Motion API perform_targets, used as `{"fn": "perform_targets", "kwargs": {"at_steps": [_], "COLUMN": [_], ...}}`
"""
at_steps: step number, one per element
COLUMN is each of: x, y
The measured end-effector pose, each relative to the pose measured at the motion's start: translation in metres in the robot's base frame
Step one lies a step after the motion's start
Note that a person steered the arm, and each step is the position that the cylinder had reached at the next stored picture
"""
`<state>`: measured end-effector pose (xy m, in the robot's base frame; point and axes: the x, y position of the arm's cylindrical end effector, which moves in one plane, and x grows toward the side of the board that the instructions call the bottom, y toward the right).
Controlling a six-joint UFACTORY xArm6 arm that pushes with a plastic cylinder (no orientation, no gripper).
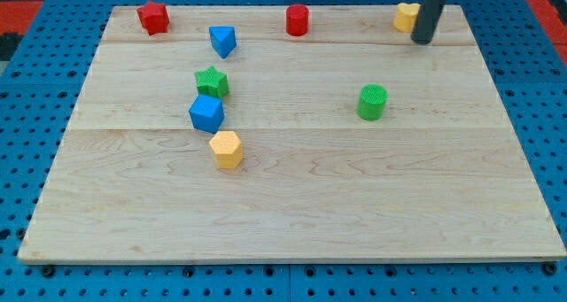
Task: Slide the blue triangle to the left
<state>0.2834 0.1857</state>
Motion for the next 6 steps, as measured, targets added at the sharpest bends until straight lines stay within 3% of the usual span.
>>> {"fn": "perform_targets", "kwargs": {"at_steps": [1,4,6], "x": [0.001,-0.029,0.013], "y": [-0.082,-0.222,-0.31]}}
